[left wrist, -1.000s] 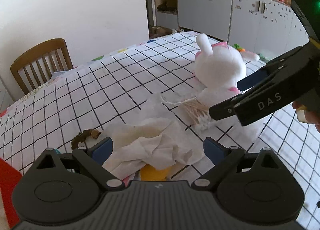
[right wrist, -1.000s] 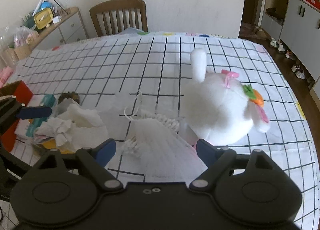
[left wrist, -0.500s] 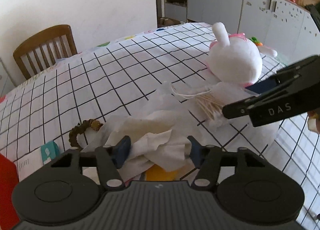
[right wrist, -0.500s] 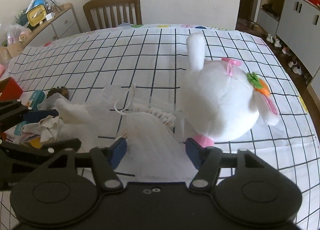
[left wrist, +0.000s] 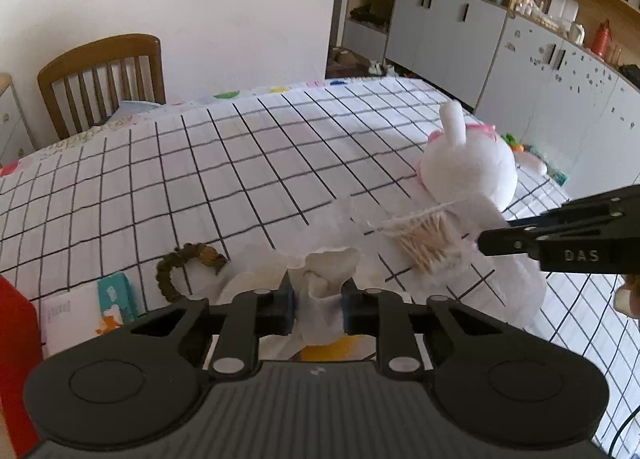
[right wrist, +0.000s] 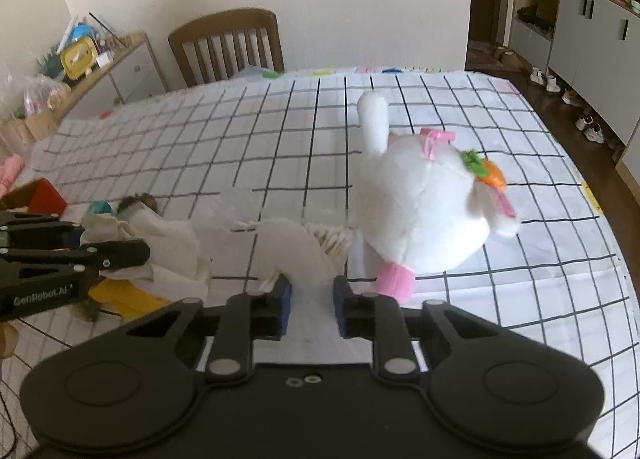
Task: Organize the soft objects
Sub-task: 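Lift the white tissue with the right gripper while the left gripper lifts the cloth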
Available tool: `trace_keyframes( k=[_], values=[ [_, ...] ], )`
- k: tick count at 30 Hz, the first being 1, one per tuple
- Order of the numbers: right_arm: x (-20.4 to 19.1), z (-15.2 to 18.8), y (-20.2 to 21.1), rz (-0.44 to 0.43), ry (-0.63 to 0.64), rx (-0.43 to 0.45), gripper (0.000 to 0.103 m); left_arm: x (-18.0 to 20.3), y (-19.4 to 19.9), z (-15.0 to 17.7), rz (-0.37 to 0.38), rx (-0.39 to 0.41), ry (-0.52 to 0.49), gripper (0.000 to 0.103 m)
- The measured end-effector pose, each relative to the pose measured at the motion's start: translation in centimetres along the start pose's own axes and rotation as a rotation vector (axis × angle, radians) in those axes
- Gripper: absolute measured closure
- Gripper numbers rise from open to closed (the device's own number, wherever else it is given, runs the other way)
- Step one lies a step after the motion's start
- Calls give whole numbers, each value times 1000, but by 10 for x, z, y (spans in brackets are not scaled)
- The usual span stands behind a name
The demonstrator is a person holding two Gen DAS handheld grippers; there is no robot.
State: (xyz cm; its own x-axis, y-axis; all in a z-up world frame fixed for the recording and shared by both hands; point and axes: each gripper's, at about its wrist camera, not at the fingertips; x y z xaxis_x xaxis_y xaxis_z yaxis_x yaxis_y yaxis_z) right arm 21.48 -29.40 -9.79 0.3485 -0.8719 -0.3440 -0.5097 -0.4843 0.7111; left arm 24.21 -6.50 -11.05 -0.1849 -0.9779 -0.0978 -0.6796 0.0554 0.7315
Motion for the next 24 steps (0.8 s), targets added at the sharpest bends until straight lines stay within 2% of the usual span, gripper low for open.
trace_keyframes(
  k=[6, 24],
  values=[
    [-3, -2, 28, -39, -30, 51, 92, -12, 16, -8, 1, 10, 42, 89],
    [-44, -6, 108, -179, 11, 124, 93, -44, 105, -23, -5, 98, 104, 93]
  ],
)
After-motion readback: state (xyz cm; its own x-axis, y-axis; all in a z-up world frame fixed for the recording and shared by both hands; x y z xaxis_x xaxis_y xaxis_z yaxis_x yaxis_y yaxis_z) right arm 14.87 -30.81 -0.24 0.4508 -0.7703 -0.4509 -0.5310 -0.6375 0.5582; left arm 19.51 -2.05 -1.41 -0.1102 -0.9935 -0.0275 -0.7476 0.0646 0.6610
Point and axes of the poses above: each gripper's, at about its wrist camera, not at the fingertips, and y roughly against the way its jaws point, x to its right, z to its underside, and after that the axes turned 14 degrees about -z, right-handed
